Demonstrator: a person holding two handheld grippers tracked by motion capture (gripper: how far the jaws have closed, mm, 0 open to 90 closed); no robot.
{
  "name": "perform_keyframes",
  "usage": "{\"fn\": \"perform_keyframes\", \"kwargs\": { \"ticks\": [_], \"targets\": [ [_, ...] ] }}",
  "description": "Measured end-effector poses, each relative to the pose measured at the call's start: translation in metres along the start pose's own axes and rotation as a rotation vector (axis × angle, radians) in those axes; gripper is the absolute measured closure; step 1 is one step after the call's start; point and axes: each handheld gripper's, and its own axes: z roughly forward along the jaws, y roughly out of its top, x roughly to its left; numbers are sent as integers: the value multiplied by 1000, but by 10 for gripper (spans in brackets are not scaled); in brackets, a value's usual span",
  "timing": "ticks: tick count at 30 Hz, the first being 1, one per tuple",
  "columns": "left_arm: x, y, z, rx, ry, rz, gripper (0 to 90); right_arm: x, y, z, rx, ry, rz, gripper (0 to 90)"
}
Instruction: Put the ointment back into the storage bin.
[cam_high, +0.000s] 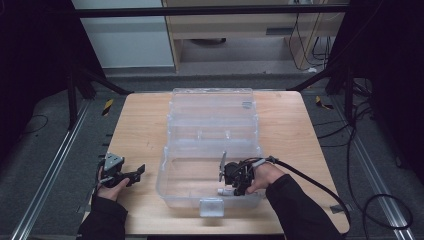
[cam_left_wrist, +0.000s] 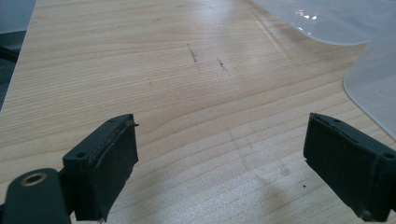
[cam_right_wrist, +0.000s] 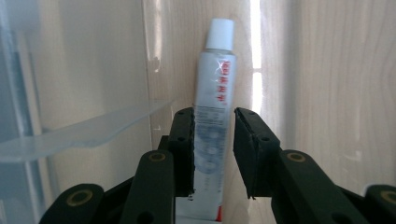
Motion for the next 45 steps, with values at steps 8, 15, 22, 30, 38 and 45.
{"fn": "perform_keyframes", "kwargs": {
  "ticks": [8, 15, 22, 30, 38, 45],
  "targets": [
    [0, 0, 0, -1, -1, 1, 93, 1, -10, -23, -95, -49, 38, 624],
    [0, 0, 0, 2, 0, 2, 93, 4, -27, -52, -243, -106, 144, 544],
    [0, 0, 0, 0, 0, 1, 93, 4, -50, -73, -423, -184, 262, 457],
    [0, 0, 0, 0, 2, 0, 93, 6, -78, -87, -606, -288, 411, 330],
    [0, 0, 0, 0, 4, -4, 93, 12, -119, -84, -749, -354, 563, 231],
    [-1, 0, 0, 0, 8, -3, 93, 9, -151, -73, -822, -400, 704, 190]
  ]
}}
